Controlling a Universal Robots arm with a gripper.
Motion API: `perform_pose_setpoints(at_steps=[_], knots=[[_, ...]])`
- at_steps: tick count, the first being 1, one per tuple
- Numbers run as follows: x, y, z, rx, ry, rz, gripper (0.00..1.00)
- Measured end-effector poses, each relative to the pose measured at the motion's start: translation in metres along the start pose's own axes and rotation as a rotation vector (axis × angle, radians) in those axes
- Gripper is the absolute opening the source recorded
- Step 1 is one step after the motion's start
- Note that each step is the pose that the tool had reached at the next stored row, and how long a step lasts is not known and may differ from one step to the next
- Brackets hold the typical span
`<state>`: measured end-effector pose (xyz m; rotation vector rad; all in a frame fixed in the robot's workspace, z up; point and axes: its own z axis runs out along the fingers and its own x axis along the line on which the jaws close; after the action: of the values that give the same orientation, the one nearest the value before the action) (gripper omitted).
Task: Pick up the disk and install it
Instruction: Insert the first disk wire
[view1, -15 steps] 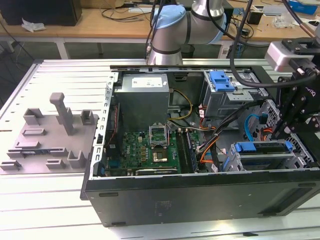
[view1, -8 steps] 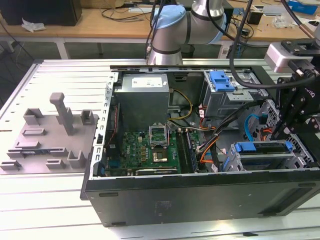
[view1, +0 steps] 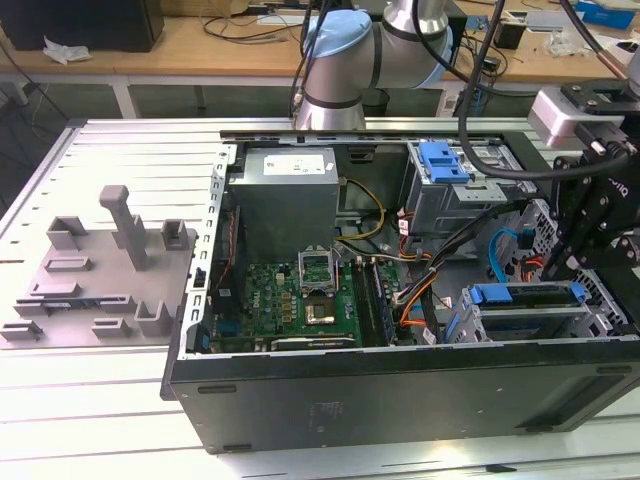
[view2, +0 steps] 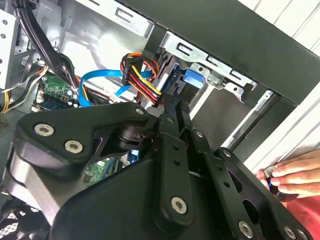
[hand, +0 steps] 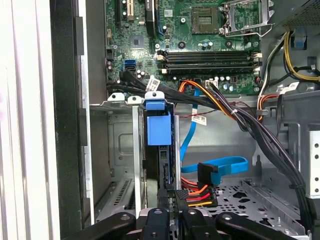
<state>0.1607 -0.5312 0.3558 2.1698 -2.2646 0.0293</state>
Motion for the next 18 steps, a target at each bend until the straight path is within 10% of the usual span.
perform_pose_setpoints(at_steps=[18], knots=[[-0.0001,-0.0007,0.0037,0.0,-0.0001,0.0,0.17]])
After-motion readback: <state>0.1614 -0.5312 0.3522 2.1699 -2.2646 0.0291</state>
